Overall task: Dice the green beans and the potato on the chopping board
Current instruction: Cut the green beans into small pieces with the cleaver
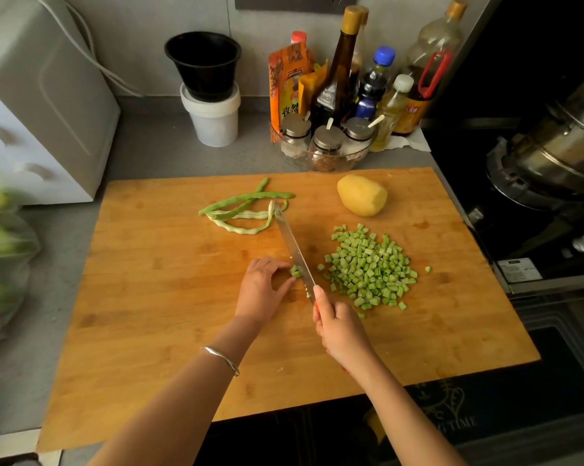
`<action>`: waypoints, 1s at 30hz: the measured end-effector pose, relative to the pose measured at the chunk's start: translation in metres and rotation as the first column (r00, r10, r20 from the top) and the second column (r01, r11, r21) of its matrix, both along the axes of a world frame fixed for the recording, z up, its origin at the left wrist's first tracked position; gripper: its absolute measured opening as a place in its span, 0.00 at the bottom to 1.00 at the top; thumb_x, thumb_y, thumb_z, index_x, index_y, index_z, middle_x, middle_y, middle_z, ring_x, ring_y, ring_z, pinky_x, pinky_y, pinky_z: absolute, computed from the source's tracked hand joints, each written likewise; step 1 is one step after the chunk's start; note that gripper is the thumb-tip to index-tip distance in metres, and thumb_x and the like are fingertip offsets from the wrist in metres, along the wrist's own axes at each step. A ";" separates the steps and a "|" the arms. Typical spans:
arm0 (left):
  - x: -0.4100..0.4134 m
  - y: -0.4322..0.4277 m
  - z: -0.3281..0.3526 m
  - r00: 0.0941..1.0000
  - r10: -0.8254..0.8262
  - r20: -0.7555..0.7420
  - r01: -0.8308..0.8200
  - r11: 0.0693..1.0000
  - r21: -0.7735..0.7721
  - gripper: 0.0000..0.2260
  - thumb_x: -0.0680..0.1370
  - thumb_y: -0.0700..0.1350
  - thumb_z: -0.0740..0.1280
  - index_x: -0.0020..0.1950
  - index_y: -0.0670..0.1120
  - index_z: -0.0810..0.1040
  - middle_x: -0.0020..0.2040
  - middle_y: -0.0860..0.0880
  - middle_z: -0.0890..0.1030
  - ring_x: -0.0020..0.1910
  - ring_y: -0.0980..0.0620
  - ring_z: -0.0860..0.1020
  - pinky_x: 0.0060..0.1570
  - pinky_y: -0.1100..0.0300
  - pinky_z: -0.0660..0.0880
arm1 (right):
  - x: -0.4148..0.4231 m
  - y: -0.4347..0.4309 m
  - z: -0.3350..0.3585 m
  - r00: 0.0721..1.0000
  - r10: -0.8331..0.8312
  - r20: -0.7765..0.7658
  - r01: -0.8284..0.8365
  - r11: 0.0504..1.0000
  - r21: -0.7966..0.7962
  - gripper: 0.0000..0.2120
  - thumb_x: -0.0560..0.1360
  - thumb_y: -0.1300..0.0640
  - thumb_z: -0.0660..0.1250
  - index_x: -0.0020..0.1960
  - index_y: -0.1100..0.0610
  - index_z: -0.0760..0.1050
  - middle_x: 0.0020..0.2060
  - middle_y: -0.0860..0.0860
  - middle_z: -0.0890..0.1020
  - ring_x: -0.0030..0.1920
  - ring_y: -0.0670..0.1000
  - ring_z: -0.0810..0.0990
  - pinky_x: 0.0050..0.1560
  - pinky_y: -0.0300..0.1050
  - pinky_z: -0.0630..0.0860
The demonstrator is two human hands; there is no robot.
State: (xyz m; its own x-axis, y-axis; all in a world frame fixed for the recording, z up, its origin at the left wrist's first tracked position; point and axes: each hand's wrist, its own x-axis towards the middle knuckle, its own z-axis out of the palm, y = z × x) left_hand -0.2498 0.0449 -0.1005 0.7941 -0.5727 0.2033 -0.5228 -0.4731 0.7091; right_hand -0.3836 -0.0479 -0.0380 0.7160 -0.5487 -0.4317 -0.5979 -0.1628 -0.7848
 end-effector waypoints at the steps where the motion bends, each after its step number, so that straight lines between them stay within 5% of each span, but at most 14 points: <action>1: 0.000 -0.001 0.000 1.000 0.008 0.000 -0.008 1.000 -0.003 0.11 0.71 0.44 0.75 0.52 0.46 0.81 0.47 0.49 0.80 0.50 0.49 0.74 0.53 0.57 0.72 | 0.000 0.000 0.001 1.000 -0.004 0.008 0.004 1.000 -0.001 0.27 0.80 0.37 0.51 0.33 0.55 0.68 0.17 0.45 0.67 0.21 0.45 0.65 0.29 0.41 0.61; 15: 0.003 -0.007 0.001 1.000 -0.013 -0.013 0.013 0.999 0.046 0.10 0.72 0.47 0.73 0.52 0.51 0.80 0.48 0.53 0.78 0.48 0.51 0.72 0.53 0.53 0.70 | -0.005 -0.012 0.006 0.999 -0.001 0.035 0.000 0.999 0.037 0.26 0.80 0.37 0.51 0.34 0.56 0.68 0.19 0.46 0.66 0.21 0.44 0.64 0.27 0.41 0.61; 30: 0.002 -0.004 0.000 1.000 -0.019 -0.009 0.019 1.000 -0.016 0.07 0.72 0.43 0.73 0.49 0.47 0.81 0.45 0.53 0.80 0.47 0.54 0.71 0.50 0.55 0.73 | 0.010 -0.007 0.003 0.994 -0.012 -0.110 0.011 1.000 -0.007 0.29 0.78 0.33 0.48 0.32 0.54 0.68 0.21 0.45 0.68 0.24 0.48 0.66 0.28 0.43 0.62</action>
State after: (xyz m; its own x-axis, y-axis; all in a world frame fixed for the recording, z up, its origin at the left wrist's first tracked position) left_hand -0.2479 0.0406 -0.1001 0.7850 -0.5846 0.2052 -0.5249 -0.4515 0.7216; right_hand -0.3731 -0.0547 -0.0354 0.6576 -0.5598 -0.5042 -0.6828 -0.1600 -0.7129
